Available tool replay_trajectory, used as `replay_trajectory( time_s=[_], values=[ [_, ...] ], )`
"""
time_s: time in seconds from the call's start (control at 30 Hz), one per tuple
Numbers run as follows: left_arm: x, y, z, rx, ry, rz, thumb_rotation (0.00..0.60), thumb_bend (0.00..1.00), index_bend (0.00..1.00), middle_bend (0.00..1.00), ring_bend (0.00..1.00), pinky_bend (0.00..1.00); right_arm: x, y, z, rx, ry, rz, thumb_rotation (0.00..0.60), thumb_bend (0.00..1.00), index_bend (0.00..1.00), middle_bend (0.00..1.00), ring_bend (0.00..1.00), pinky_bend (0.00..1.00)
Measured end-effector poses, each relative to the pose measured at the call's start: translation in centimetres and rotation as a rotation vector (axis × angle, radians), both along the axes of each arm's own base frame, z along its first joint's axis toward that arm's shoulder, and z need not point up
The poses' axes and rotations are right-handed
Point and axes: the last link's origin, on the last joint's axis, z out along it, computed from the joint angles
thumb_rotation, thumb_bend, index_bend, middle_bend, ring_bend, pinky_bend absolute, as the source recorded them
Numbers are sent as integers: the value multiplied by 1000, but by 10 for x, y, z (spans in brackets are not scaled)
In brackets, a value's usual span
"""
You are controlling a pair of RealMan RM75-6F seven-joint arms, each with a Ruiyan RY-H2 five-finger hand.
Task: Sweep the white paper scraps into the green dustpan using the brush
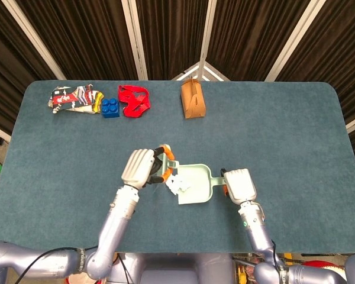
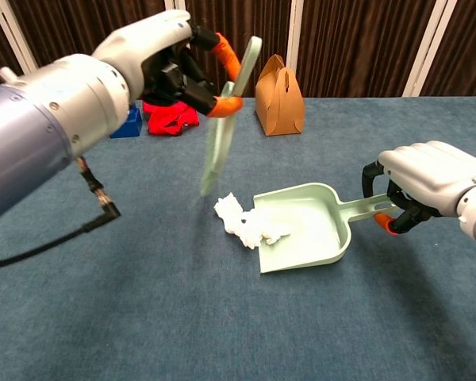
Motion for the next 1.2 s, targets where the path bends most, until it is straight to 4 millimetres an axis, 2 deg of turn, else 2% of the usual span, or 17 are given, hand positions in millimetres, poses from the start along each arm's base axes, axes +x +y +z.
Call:
replay_trajectory(
  time_s=[0.13,0.3,0.5,0.77,1.0,1.2],
  values=[
    [-16,4,-1,-21,93,18,600,674,800,1000,1000,1000,0,0,0,0,5,-1,600,483,550,898,894,889],
    [-34,6,-14,-57,196,43,600,674,801,1000,1000,1000,-2,-3,1,-2,11,-11,600,484,550,898,894,889],
    [-38,6,-31,-82,258,69,600,674,802,1000,1000,1000,-3,-6,3,-4,13,-17,600,486,550,898,894,889],
    [-16,-4,-56,-124,216,51,600,672,802,1000,1000,1000,-7,-9,5,-7,12,-24,600,487,550,898,894,889],
    [13,-19,-76,-139,138,0,600,670,801,1000,1000,1000,-8,-5,5,3,8,-20,600,489,550,898,894,890],
    [41,-22,-85,-100,73,-30,600,659,798,1000,1000,1000,-3,-2,3,7,-4,-14,600,491,550,898,894,889]
  ],
)
